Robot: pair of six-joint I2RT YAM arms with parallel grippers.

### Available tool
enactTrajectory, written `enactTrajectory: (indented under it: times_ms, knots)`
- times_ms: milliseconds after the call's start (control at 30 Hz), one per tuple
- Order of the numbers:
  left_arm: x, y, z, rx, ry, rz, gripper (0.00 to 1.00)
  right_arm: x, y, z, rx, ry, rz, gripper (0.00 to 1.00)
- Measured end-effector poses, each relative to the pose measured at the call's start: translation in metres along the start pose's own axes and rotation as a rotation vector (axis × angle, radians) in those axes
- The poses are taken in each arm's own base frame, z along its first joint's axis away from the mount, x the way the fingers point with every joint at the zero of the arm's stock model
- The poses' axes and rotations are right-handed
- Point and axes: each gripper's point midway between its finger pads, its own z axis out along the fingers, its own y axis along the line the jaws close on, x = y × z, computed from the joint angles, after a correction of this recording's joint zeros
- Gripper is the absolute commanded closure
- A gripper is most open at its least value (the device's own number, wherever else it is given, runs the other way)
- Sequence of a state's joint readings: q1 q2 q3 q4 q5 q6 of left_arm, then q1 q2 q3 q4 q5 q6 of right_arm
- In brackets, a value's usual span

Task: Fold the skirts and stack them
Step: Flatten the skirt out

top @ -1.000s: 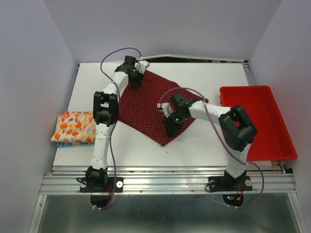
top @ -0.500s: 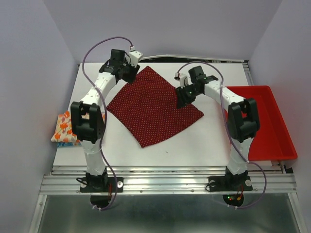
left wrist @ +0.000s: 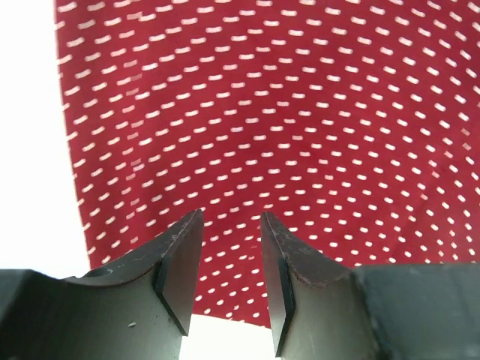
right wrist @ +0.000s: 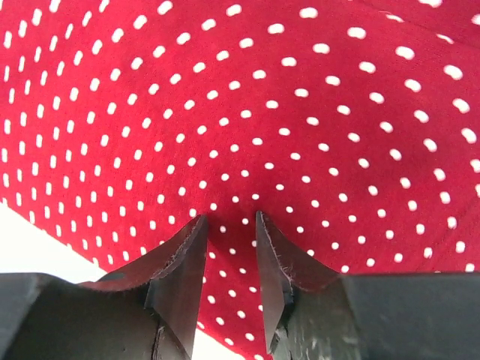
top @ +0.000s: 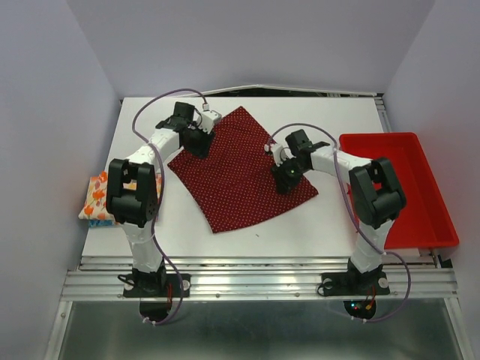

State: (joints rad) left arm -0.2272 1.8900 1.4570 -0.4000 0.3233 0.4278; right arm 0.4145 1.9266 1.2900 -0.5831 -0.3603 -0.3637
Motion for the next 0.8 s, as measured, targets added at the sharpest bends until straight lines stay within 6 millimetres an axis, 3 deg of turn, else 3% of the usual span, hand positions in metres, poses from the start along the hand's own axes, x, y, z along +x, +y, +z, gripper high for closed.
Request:
enactTrajectory:
  times_ms: [167, 267, 400, 500, 600, 667, 700, 800]
  knots:
    - [-0.011, 0.002, 0.006, 0.021, -0.01, 0.009, 0.54, 0.031, 0.052, -0.005, -0.117, 0.048, -0.029, 0.62]
    - [-0.008, 0.002, 0.02, 0.047, 0.008, 0.012, 0.53, 0.053, 0.112, -0.006, -0.276, 0.138, -0.077, 0.61]
    - [0.012, -0.003, 0.038, 0.09, 0.076, -0.003, 0.54, 0.081, 0.19, -0.012, -0.463, 0.265, -0.143, 0.59]
    - [0.019, -0.005, 0.045, 0.119, 0.106, -0.007, 0.55, 0.086, 0.221, -0.019, -0.554, 0.303, -0.151, 0.59]
    - [0.017, -0.007, 0.046, 0.136, 0.106, 0.007, 0.54, 0.072, 0.221, -0.019, -0.562, 0.308, -0.12, 0.56]
    - [0.013, -0.007, 0.044, 0.144, 0.095, 0.021, 0.53, 0.046, 0.21, -0.021, -0.544, 0.256, -0.098, 0.53]
    - [0.012, -0.007, 0.043, 0.146, 0.092, 0.029, 0.52, 0.028, 0.2, -0.025, -0.528, 0.21, -0.092, 0.52]
    - [0.008, -0.006, 0.038, 0.156, 0.089, 0.051, 0.52, -0.042, 0.148, -0.046, -0.43, 0.019, -0.07, 0.51]
